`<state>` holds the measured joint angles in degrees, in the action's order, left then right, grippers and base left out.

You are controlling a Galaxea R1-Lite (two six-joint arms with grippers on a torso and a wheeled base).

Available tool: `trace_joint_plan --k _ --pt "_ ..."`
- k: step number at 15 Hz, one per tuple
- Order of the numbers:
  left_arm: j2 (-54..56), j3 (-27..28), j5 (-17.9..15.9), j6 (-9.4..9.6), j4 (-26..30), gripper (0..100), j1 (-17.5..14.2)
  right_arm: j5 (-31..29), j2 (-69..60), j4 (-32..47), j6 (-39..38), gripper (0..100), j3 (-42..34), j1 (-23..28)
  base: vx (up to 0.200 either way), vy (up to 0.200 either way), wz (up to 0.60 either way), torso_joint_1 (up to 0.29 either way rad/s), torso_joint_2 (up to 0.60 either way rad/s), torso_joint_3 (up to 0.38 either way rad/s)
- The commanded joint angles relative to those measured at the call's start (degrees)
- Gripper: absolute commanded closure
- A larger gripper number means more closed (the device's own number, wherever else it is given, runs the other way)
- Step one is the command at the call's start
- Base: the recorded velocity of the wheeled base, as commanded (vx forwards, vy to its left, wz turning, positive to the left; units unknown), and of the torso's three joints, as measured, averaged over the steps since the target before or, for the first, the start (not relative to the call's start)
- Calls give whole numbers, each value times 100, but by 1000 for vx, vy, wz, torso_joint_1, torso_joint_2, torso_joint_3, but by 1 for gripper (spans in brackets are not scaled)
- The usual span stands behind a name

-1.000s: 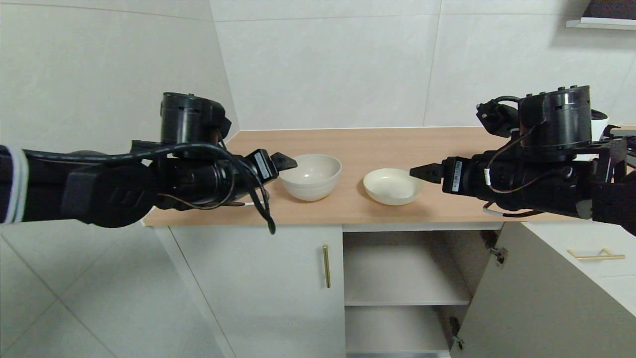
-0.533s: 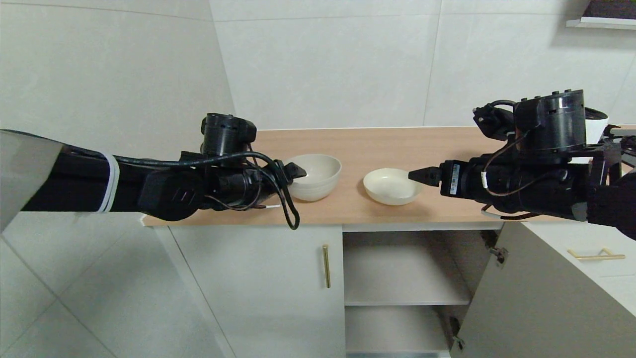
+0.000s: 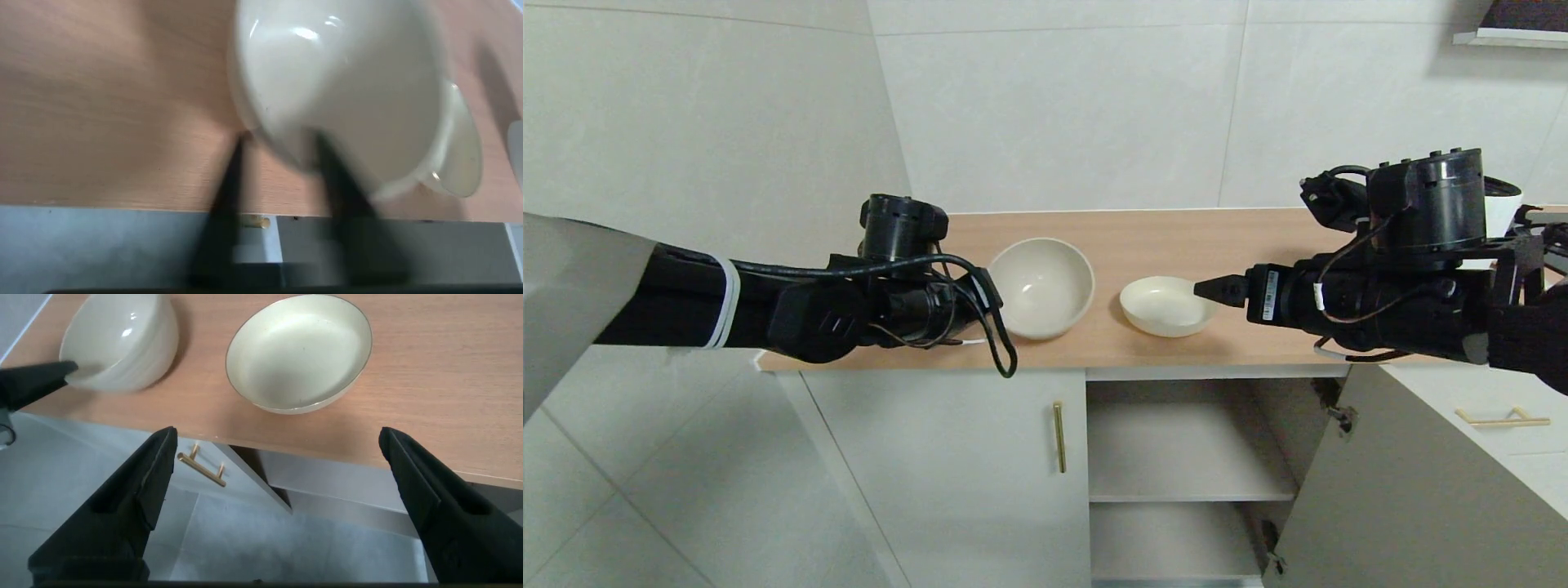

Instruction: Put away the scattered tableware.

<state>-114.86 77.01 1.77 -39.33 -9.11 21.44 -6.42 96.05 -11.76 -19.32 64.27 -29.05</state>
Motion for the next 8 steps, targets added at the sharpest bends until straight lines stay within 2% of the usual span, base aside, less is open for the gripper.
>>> trace_joint_plan --k 1,8 --pt "-19 7 -1 -5 -3 100 0 1 -25 -1 -1 0 7 -4 0 0 0 0 0 0" --pt "412 -125 -1 -5 5 100 -9 -8 160 43 7 0 182 5 0 0 0 0 0 0"
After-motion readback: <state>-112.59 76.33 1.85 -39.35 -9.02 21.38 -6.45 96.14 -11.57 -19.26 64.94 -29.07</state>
